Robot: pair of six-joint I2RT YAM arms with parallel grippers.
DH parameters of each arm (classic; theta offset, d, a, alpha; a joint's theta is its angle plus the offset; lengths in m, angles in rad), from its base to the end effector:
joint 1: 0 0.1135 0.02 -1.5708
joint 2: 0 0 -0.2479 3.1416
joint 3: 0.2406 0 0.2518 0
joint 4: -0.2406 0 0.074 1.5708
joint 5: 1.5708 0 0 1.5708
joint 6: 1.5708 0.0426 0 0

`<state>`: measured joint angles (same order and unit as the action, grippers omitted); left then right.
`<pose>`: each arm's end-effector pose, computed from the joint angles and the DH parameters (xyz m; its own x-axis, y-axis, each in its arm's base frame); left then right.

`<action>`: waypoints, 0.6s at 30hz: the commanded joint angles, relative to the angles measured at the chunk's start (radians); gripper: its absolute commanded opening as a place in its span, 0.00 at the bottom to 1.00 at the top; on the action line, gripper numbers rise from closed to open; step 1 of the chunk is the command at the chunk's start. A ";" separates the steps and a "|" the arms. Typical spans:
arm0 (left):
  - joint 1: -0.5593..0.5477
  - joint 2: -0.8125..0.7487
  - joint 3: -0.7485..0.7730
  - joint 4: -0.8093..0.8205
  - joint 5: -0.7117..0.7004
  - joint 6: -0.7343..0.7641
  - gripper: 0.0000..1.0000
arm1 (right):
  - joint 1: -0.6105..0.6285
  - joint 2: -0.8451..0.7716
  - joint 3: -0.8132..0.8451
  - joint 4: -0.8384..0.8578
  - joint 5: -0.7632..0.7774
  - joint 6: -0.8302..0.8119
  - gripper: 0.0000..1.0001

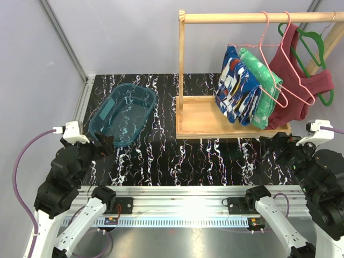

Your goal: Remove the trousers from the hanger

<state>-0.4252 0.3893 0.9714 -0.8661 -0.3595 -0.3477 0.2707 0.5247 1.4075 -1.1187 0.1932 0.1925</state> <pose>0.0711 -0.0157 0.3602 -0.2667 -0.2293 -0.9361 -0.0132 0.9721 -0.2344 0.0282 -0.0007 0.4376 -0.2368 0.1291 -0.9629 -0.0379 0.9891 0.1420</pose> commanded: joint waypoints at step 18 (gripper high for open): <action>-0.004 0.088 0.082 0.072 0.140 0.015 0.99 | 0.007 0.675 0.728 -0.018 -0.054 -0.162 0.98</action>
<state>-0.4252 0.4522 1.0042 -0.8513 -0.2672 -0.3473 0.2733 1.1305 2.0644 -1.1091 0.0639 0.0849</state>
